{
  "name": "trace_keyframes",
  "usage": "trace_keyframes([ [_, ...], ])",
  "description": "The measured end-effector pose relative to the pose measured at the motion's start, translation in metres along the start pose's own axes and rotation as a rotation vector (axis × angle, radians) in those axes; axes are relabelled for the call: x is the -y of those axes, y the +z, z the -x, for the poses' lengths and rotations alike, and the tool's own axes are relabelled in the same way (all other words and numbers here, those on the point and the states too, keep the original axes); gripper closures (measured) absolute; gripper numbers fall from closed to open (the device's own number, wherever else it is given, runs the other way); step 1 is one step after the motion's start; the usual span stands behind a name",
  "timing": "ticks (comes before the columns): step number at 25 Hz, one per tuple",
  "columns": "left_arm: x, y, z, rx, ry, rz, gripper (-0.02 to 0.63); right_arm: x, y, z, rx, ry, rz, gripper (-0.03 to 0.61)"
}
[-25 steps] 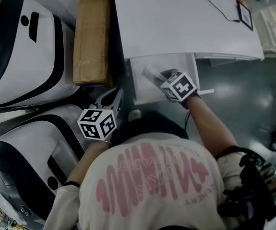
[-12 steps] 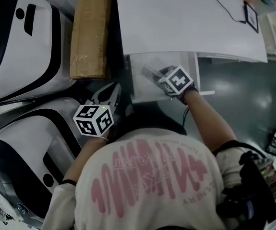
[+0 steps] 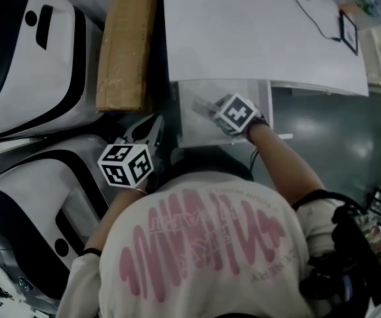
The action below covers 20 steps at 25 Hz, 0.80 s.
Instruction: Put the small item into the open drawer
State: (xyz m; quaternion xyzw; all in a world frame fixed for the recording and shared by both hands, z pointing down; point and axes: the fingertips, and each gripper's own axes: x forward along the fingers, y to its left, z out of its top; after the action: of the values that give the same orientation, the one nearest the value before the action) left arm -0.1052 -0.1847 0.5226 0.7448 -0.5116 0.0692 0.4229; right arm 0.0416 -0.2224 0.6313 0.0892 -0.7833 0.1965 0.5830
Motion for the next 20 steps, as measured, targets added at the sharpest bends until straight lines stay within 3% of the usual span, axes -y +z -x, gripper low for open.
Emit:
trace_keyframes([
  [4,-0.013,0.001,0.001,0.019,0.031,0.095,0.583,0.003,-0.003,-0.006,-0.028,0.019,0.009,0.488],
  [20,-0.033,-0.003,0.001,0.041,0.108,0.155,0.583,0.011,-0.006,-0.030,-0.088,0.068,0.014,0.486],
])
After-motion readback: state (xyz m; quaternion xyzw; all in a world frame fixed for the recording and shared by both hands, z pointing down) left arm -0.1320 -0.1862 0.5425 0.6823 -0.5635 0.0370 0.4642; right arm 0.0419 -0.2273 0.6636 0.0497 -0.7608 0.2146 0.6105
